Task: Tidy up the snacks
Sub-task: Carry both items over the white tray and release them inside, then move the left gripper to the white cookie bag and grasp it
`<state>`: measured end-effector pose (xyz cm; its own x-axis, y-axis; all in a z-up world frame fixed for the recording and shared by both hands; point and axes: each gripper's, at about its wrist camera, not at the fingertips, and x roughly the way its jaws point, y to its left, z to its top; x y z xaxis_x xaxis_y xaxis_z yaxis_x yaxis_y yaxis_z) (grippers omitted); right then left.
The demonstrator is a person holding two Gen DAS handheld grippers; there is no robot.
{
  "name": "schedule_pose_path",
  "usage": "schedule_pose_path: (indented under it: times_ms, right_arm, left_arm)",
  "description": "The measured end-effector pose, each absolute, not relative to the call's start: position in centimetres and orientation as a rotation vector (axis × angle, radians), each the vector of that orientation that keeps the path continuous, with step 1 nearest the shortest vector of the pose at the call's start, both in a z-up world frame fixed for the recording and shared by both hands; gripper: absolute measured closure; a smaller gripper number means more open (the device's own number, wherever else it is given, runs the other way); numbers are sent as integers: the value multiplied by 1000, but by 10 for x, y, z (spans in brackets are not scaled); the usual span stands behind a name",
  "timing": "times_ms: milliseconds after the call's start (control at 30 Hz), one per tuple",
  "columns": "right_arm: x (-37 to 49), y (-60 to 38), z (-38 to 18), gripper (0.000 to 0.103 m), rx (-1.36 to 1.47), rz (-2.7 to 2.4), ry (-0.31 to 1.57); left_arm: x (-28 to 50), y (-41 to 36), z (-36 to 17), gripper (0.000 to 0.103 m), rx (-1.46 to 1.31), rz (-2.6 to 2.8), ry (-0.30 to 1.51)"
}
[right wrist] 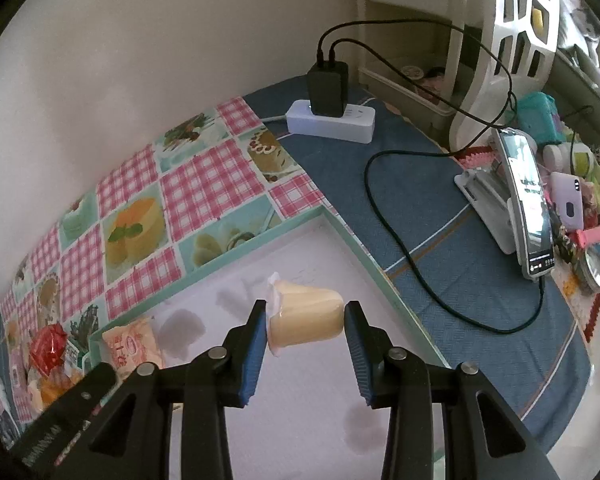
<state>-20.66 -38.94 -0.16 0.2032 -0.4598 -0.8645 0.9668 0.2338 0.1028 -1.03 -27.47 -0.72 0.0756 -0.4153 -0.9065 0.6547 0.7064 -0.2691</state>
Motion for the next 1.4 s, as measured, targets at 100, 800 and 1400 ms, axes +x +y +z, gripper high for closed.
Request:
schedule_pose_path:
  times_ms: [100,800,1400]
  right_arm:
    - [-207,-389,0,59,757,-1152,829]
    - [-178,-325,11,9,604,-1051,893]
    - [-125,-247,-10,0,654,-831,935]
  left_arm:
    - [-2,-264,1,22,241,-751,1232]
    - [32,-156,6,5,265,-462,1171]
    - [57,-54,-24,5,205,-230,1242]
